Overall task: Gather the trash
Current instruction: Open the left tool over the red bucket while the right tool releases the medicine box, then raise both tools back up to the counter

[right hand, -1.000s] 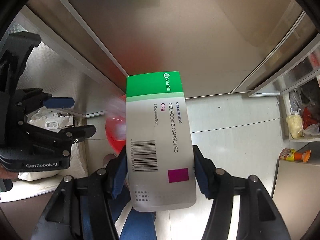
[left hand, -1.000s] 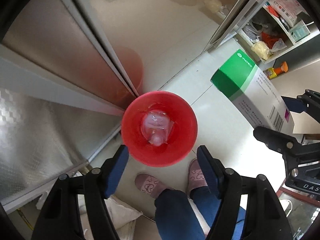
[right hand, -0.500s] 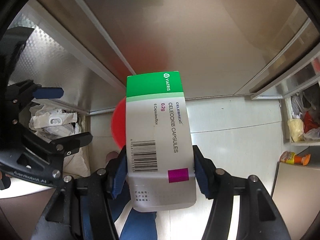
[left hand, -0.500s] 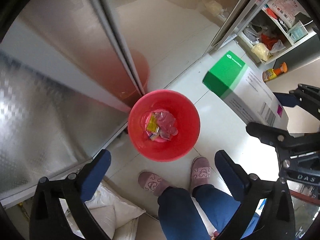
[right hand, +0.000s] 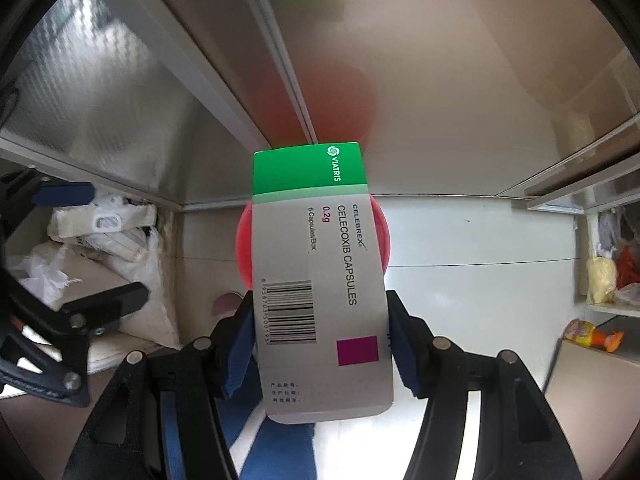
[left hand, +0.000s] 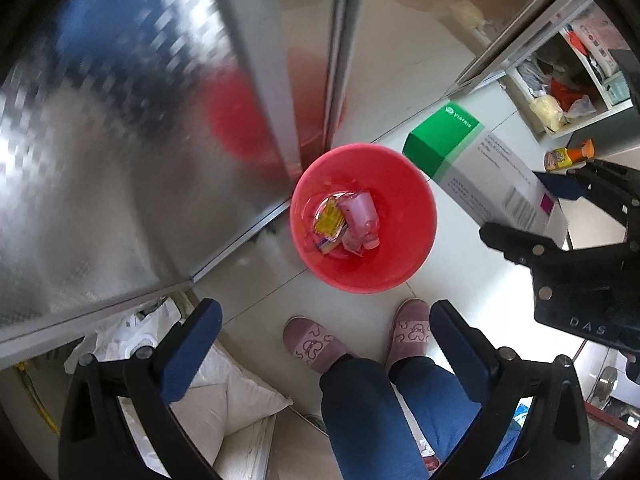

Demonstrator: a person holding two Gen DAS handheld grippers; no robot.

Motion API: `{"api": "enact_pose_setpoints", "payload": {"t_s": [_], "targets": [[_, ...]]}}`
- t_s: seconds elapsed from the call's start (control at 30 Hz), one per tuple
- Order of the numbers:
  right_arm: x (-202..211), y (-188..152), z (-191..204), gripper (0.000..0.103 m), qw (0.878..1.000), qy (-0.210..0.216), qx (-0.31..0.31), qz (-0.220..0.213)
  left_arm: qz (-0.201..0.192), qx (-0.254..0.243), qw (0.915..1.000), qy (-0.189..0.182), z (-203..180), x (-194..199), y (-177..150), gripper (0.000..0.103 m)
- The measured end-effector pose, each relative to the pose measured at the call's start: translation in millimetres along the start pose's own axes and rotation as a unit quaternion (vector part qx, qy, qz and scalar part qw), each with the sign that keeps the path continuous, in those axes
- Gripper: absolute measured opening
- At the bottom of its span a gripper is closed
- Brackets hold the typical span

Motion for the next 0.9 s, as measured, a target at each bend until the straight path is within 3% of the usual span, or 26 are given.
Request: {"api": "enact_pose_setpoints", "payload": {"t_s": [0.07, 0.13, 0.43, 0.6, 0.9], "targets": [[0.8, 0.2, 3.3, 0.060, 1.000, -0.003, 0.003, -0.004, 0.000, 0.003, 1.0000, 0.000, 2.0, 0.4, -2.9, 0.103], [-0.6, 0.2, 6.1, 0.075, 1.000, 0.001, 0.008, -0.001, 0.000, 0.006, 1.0000, 0.003, 3.2, 1.3, -5.3, 0.103], [33.3, -6.3, 1.1, 0.091, 1.000, 0.004, 0.002, -0.008, -0.014, 0.008, 0.9999, -0.004, 1.4, 35.6, -16.0, 0.103], [85.5, -10.4, -1.1, 0.102, 1.000, -0.009, -0.002, -0.029, -0.040, 0.009, 0.9992, 0.000, -5.0, 86.7, -22.1, 0.103], [223.5, -13.1, 2.9, 0.102, 0.994, -0.040, -0.003, -0.099, -0.111, 0.047, 0.9926, 0.012, -10.2, 224.2, -41.4, 0.103]]}}
Point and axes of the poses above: each gripper's, at about its wrist camera, not at the fingertips, and x roughly against the way its jaws point, z to its left, y to its top, the point moved 1 cm from there along -x, roughly the way its jaws point, and after that the axes turned 3 degrees about z, right-handed, at the moved point
